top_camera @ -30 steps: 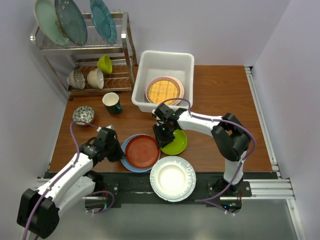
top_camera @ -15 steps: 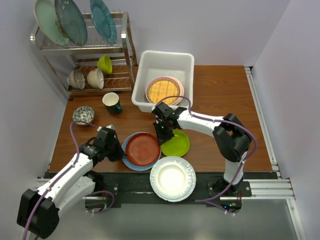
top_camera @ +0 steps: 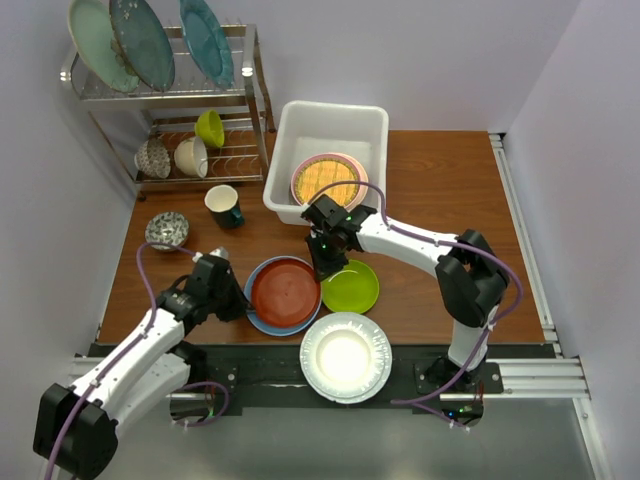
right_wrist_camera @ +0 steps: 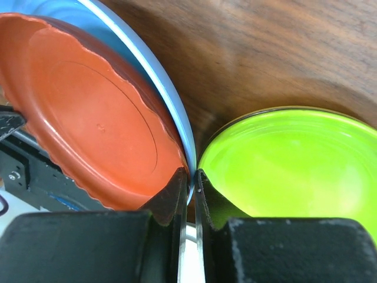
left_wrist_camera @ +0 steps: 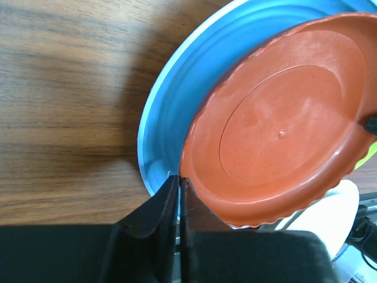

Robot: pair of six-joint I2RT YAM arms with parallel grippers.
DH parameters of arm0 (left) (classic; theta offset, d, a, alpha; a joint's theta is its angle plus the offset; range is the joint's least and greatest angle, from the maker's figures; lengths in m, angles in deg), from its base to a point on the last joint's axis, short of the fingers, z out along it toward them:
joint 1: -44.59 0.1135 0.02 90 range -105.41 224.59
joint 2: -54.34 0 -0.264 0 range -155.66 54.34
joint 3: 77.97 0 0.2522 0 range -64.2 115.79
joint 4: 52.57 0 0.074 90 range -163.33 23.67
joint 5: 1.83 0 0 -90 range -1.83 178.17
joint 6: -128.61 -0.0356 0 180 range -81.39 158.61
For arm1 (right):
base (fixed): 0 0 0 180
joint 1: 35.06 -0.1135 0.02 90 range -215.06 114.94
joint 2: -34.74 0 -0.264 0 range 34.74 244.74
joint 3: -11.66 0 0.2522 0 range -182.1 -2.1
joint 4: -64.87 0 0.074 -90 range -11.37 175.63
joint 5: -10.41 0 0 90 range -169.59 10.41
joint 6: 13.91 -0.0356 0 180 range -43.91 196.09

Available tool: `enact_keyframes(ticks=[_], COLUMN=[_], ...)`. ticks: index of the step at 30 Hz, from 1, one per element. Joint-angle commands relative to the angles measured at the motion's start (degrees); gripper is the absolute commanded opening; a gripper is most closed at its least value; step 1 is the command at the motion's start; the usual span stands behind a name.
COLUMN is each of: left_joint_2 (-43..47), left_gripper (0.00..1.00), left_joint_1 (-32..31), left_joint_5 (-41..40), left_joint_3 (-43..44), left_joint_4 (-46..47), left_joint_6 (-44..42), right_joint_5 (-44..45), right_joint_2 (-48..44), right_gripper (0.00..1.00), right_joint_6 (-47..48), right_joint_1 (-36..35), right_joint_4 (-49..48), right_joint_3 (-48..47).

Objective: Place the plates into the plastic bin on the countertop
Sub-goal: Pick up the plate at the center of the board.

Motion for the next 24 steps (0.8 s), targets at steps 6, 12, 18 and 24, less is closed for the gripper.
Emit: enact_keyframes(ticks=[6, 12, 18, 24], left_joint_2=[2.49, 1.0, -2.77, -5.41], left_gripper=[0.37, 0.37, 0.37, 0.36], left_joint_1=[-0.31, -0.31, -0.4, -0.66], left_joint_5=[-0.49, 0.21, 1.27, 1.89], left_joint_3=[-0.22, -0.74, -1.97, -2.76], left_joint_4=[0.31, 2.58, 7.33, 12.16], left_joint_6=[0.75, 1.27, 2.24, 2.33], right_joint_5=[1.81, 1.37, 0.32, -0.91], right_joint_2=[-2.86, -2.86, -2.86, -3.12], right_gripper=[0.12, 0.13, 0.12, 0.11], right_joint_6=[1.16, 1.34, 1.16, 0.99], right_joint_1=[-0.13, -0.13, -0.13, -0.13], right_joint_4=[0.75, 0.48, -0.39, -1.27], right_joint_3=[-1.35, -0.91, -0.03, 1.37])
